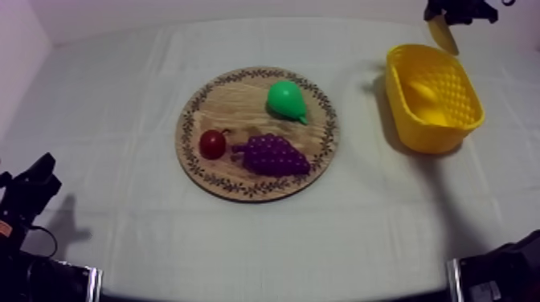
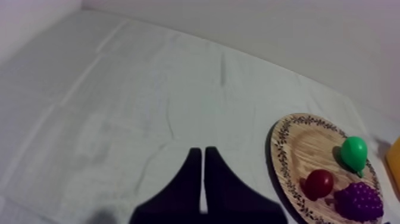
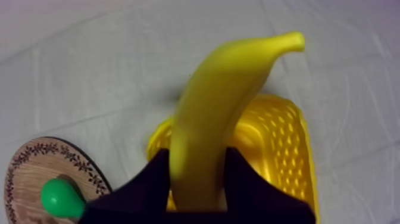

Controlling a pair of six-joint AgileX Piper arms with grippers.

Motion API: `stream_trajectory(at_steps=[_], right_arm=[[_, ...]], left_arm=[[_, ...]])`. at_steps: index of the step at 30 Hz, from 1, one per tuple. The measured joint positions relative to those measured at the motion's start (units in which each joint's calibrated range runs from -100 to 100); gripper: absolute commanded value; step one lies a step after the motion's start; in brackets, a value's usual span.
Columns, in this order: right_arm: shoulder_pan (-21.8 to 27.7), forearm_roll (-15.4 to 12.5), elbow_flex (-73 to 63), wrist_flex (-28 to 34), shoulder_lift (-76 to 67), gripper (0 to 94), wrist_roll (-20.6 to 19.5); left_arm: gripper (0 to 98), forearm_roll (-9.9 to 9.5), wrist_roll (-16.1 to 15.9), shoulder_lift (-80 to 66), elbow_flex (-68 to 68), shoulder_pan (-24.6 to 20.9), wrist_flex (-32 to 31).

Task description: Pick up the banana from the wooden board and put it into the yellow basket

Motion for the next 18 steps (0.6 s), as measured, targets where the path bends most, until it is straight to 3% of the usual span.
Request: stream_trajectory(at_steps=[18], right_arm=[[0.6,2.3,10.5,-4.5,4.4,21.1,-2.1]], left_arm=[[0.1,0.00,0.0,0.0,0.0,0.0,0.0]])
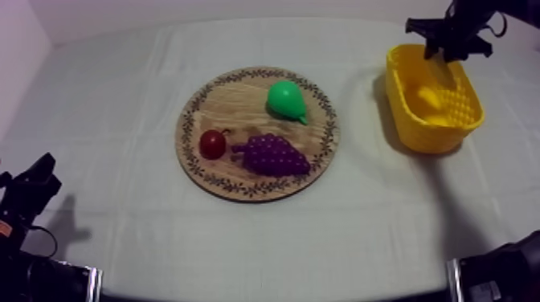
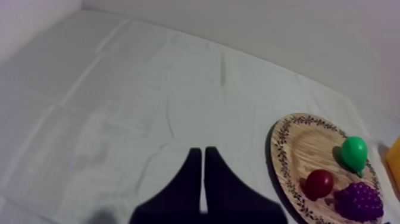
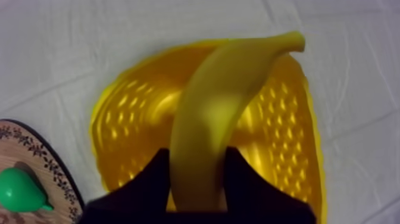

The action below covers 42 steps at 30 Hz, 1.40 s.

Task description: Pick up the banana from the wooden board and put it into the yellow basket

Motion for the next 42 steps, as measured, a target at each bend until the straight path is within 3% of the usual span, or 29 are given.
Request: stream_trajectory(at_steps=[19,28,34,37,42], right_arm=[[0.4,1.2,3.6,-4.5,7.1,21.2,-1.9],[-0.3,1.8,4.8,-5.8,8.3,34.6,-3.1],[-0.3,1.9,4.9,-6.1,8.3,37.9,-3.3],[-0.2,1.9,4.9,-6.1,8.3,33.0,-3.4],[0.1,1.8,4.6,-6.6,8.3,10.4,-3.0]], left_arm=[[0.1,0.00,0.0,0.0,0.0,0.0,0.0],[0.1,0.00,0.0,0.0,0.0,0.0,0.0],[0.1,0.00,0.0,0.0,0.0,0.0,0.0],[0.1,0.00,0.0,0.0,0.0,0.0,0.0],[0.1,0.00,0.0,0.0,0.0,0.0,0.0]])
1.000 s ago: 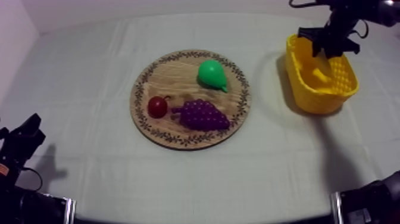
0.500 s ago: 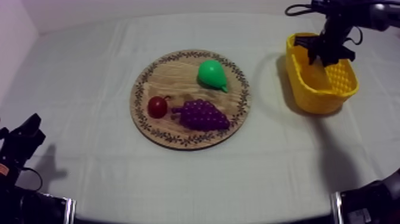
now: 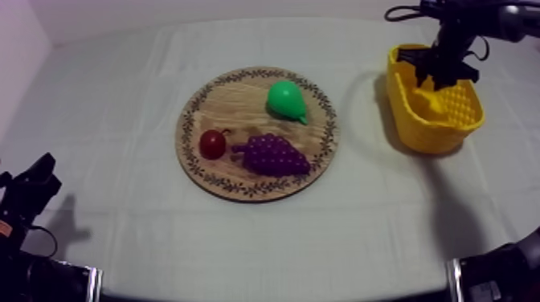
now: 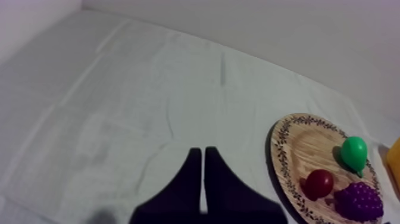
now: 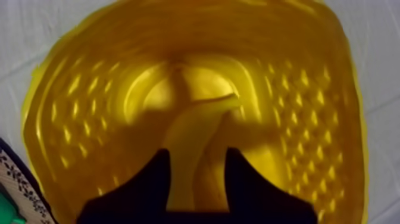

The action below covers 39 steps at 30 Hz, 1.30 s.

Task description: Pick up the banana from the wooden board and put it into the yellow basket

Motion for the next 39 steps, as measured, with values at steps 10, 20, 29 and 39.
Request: stream_trajectory(at_steps=[10,20,29,39], right_arm=[[0.6,0.8,0.7,-2.3,-2.8,1.1,-0.3],[2.2,0.4,6.4,-12.4,-17.2,0.6,1.4],[3.5,-5.8,23.0,-26.2,-39.0,0.6,6.3],[5.0,-11.8,48.5,-30.2,-65.2,0.6,13.0]], left_arm=[[0.1,0.00,0.0,0.0,0.0,0.0,0.0],[0.1,0.00,0.0,0.0,0.0,0.0,0.0],[0.1,0.00,0.0,0.0,0.0,0.0,0.0],[0.1,0.00,0.0,0.0,0.0,0.0,0.0]])
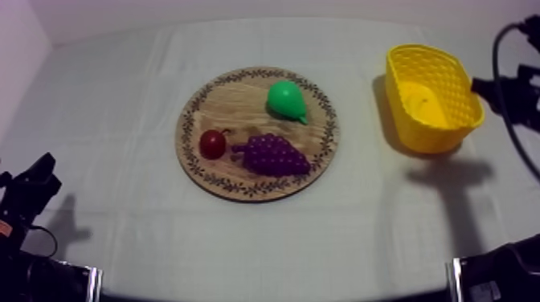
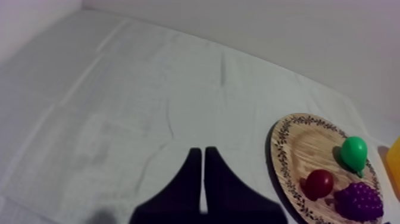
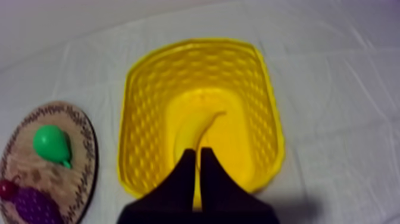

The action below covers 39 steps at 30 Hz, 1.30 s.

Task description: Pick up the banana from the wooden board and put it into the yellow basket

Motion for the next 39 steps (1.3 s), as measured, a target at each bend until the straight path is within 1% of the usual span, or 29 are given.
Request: stream_trajectory(at_steps=[3,5,8,16,20,28,32,37,39], right_arm=[[0.2,-0.5,5.8,3.1,-7.5,0.6,1.3],[0.3,-0.3,9.0,3.4,-12.7,0.6,1.6],[0.4,-0.1,13.5,5.9,-19.6,0.6,2.0],[1.1,-0.3,21.7,8.0,-31.7,0.6,3.3],[1.9,-1.6,24.7,8.9,-36.4,0.6,4.6],[3.9,-6.3,25.6,14.0,-43.7,0.6,8.8],[4.9,-6.9,25.4,15.6,-45.7,0.6,9.1],[5.3,-7.1,25.5,15.5,-46.0,0.6,8.3],[5.7,-7.4,25.9,14.0,-46.0,0.6,8.5]], left_arm=[[0.1,0.00,0.0,0.0,0.0,0.0,0.0],[0.1,0.00,0.0,0.0,0.0,0.0,0.0],[0.1,0.00,0.0,0.0,0.0,0.0,0.0],[0.1,0.00,0.0,0.0,0.0,0.0,0.0],[0.1,0.00,0.0,0.0,0.0,0.0,0.0],[0.1,0.00,0.0,0.0,0.0,0.0,0.0],[0.1,0.00,0.0,0.0,0.0,0.0,0.0],[0.1,0.00,0.0,0.0,0.0,0.0,0.0],[0.1,0.00,0.0,0.0,0.0,0.0,0.0]])
